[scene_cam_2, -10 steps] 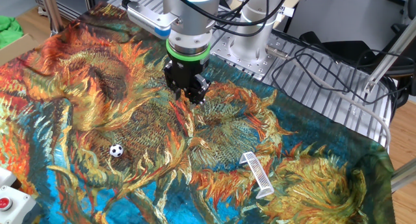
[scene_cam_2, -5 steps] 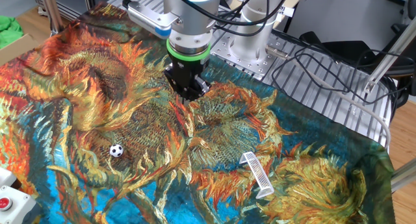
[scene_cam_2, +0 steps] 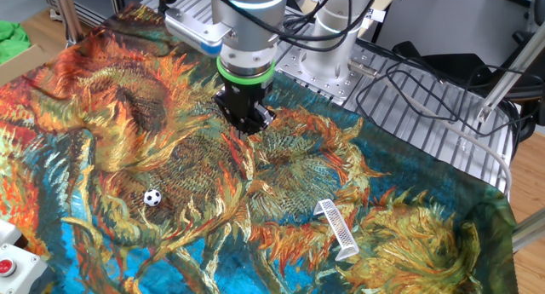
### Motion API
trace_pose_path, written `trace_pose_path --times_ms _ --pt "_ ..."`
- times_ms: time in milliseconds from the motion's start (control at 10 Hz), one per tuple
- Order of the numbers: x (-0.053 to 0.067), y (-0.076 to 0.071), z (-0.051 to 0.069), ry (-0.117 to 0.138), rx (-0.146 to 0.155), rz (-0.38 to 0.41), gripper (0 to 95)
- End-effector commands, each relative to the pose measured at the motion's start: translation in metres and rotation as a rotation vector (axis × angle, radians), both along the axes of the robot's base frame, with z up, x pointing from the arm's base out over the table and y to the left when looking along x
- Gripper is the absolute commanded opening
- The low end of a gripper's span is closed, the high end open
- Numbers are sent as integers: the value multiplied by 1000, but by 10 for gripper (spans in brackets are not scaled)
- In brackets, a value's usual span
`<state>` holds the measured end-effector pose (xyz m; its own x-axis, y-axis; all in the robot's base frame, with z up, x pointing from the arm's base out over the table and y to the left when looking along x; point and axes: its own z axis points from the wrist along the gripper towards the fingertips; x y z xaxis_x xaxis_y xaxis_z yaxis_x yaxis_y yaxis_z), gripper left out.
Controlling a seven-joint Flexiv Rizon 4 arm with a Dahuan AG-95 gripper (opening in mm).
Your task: Push the soccer ball into the goal
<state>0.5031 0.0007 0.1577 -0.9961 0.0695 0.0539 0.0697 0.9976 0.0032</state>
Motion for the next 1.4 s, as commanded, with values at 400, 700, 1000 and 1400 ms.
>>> trace_pose_path --times_ms 400,700,1000,1400 --pt "27 -20 -28 -5 4 26 0" --pt "49 -36 -40 -11 5 48 0" --pt "75 -51 -47 -18 5 79 0" --pt "111 -76 -58 -16 7 123 0"
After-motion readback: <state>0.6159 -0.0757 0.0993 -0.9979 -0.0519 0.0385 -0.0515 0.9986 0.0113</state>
